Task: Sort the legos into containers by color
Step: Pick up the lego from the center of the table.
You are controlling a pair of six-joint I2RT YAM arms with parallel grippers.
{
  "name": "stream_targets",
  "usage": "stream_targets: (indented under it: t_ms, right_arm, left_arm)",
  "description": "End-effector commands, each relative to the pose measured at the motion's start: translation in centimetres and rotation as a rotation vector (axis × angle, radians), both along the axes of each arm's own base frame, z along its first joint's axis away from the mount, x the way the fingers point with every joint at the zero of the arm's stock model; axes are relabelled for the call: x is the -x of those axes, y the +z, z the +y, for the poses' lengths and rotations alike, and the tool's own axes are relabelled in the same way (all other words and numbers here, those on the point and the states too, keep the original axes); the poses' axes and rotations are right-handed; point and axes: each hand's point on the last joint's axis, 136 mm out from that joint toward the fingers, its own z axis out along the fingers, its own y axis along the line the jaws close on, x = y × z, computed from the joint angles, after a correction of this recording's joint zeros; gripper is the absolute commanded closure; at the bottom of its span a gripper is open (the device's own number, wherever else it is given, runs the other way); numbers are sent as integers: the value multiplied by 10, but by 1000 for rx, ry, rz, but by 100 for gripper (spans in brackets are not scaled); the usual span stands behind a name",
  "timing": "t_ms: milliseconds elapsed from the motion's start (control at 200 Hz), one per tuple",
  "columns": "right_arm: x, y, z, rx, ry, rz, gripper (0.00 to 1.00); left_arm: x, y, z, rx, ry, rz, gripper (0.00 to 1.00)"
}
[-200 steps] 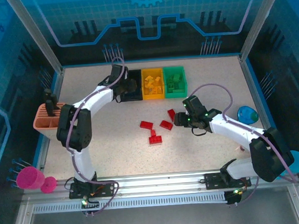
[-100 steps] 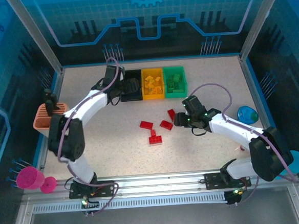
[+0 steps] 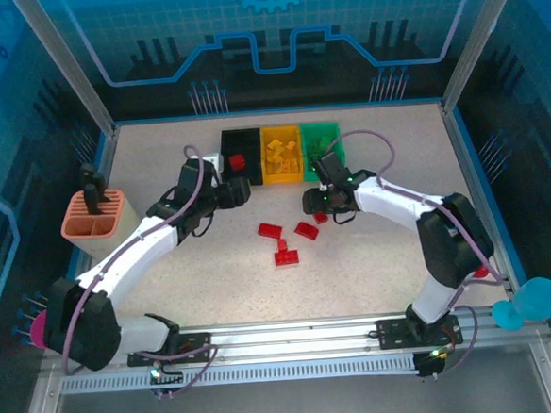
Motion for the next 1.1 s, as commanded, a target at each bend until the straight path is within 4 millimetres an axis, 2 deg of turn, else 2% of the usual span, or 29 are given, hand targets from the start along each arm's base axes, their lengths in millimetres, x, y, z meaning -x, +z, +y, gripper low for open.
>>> stream_targets:
  t_ms: [0, 170, 310, 400, 550, 630, 750, 875, 1096]
  right_arm:
    - [8, -20, -3, 121, 38, 82, 39]
    - [7, -41, -5, 201, 37, 128, 39]
    - [9, -53, -3, 244, 43, 152, 40]
    - [11, -58, -2, 259, 47, 161, 45]
    - [11, -55, 0, 280, 48, 150, 59]
    - [10, -47, 3, 284, 50, 131, 66]
    - [6, -26, 16, 256, 66, 79, 69]
    - [-5, 5, 44, 190, 114, 1, 69]
    - [-33, 49, 96, 36, 181, -92, 70]
  left_arm:
    - [18, 1, 9, 7, 29, -3, 19]
    - [39, -5, 12, 12, 29, 23, 19]
    - [49, -11, 12, 13, 27, 21, 19]
    - [52, -15, 14, -2, 30, 32, 19]
    - [53, -14, 14, -4, 26, 26, 20]
    - [53, -12, 15, -6, 27, 19, 21]
    - [56, -10, 17, -8, 30, 10, 22]
    - [57, -14, 20, -11, 38, -5, 24]
    - [65, -39, 18, 8, 42, 53, 24]
